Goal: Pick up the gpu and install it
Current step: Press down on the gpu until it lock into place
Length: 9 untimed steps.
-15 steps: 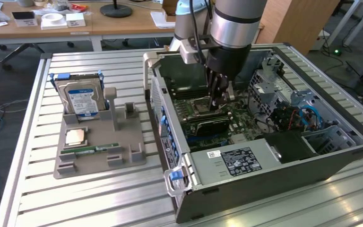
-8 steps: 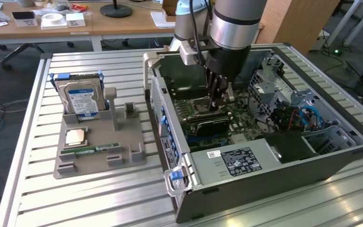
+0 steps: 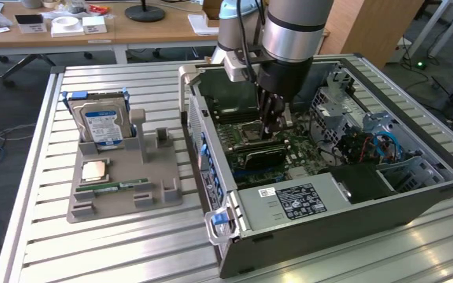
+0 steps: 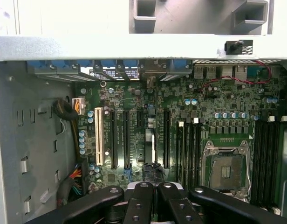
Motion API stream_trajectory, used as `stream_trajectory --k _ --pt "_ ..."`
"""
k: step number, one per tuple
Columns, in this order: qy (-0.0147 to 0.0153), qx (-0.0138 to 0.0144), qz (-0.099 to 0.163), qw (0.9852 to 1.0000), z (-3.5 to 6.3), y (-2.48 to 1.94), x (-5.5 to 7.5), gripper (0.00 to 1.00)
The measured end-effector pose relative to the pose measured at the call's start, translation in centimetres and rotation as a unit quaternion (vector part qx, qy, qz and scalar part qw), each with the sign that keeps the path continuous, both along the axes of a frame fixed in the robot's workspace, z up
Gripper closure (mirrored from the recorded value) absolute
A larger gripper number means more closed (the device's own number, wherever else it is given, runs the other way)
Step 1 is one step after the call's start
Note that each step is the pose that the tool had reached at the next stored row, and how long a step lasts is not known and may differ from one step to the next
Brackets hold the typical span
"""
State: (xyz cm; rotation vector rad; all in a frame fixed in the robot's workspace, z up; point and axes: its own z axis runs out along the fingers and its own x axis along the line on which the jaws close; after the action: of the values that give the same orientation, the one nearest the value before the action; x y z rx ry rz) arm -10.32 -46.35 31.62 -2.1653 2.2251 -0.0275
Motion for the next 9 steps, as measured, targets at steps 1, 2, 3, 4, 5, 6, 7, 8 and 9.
stream_trajectory --k 1,2,3,4,5,6,7,8,9 --pt "0.0 -0.0002 0.0 1.0 0.0 -0.02 0.0 0.89" --pt "0.0 -0.0002 0.0 1.0 0.0 -0.02 0.0 0.89" --pt "0.0 -0.0002 0.0 1.0 0.0 -0.02 0.0 0.89" --pt "0.0 -0.0003 0.0 1.0 0.0 -0.02 0.0 0.89" --pt "0.0 -0.0003 0.0 1.0 0.0 -0.02 0.0 0.89" --pt "0.0 -0.0003 0.0 1.0 0.0 -0.02 0.0 0.89" --pt "0.0 -0.0003 0.0 1.0 0.0 -0.03 0.0 0.89" --pt "0.0 -0.0003 0.0 1.0 0.0 -0.03 0.0 0.89" --pt "0.0 -0.0002 0.0 1.0 -0.05 -0.03 0.0 0.89"
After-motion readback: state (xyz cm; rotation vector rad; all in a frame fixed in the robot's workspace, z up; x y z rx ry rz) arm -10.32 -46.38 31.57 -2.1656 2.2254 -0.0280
